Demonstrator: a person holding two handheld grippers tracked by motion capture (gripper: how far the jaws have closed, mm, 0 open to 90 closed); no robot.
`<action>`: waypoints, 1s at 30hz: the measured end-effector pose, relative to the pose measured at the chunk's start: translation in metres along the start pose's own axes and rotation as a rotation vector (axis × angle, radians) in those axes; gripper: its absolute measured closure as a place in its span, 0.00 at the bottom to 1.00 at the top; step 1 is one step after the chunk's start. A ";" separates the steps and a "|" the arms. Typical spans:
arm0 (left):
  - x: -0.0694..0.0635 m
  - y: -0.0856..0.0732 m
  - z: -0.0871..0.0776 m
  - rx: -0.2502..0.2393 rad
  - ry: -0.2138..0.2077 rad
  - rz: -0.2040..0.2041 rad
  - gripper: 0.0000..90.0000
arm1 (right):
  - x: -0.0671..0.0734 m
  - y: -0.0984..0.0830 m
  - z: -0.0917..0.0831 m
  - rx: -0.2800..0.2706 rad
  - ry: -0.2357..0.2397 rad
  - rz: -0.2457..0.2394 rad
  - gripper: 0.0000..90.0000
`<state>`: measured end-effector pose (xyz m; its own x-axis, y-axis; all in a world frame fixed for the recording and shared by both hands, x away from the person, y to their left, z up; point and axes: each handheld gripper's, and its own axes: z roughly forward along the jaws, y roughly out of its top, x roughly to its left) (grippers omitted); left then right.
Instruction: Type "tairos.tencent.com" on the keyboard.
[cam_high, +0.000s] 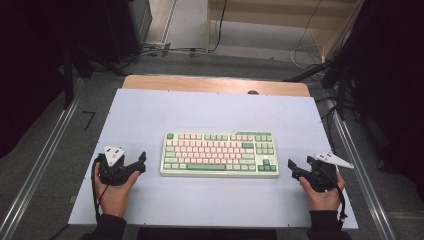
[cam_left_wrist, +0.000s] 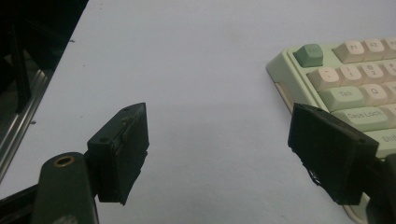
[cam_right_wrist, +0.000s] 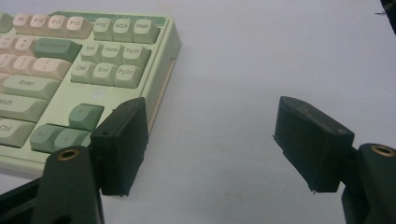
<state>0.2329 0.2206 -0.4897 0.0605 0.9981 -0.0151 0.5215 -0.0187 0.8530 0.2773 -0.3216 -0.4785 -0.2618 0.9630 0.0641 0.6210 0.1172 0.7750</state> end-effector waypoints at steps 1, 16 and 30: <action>-0.001 0.000 0.000 -0.002 -0.001 0.001 0.23 | 0.000 0.000 0.000 -0.001 0.001 0.000 0.27; -0.010 0.005 -0.001 -0.026 -0.071 -0.046 0.31 | 0.027 0.010 0.004 -0.014 0.037 -0.066 0.29; -0.032 0.013 0.008 -0.022 -0.126 -0.007 0.35 | 0.067 0.025 0.019 -0.013 0.146 -0.134 0.37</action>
<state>0.2448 0.1878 -0.4825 0.1639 0.9827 -0.0858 0.5038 -0.0087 0.8638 0.2886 -0.2495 -0.4669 -0.4468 0.8933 0.0492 0.5636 0.2383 0.7909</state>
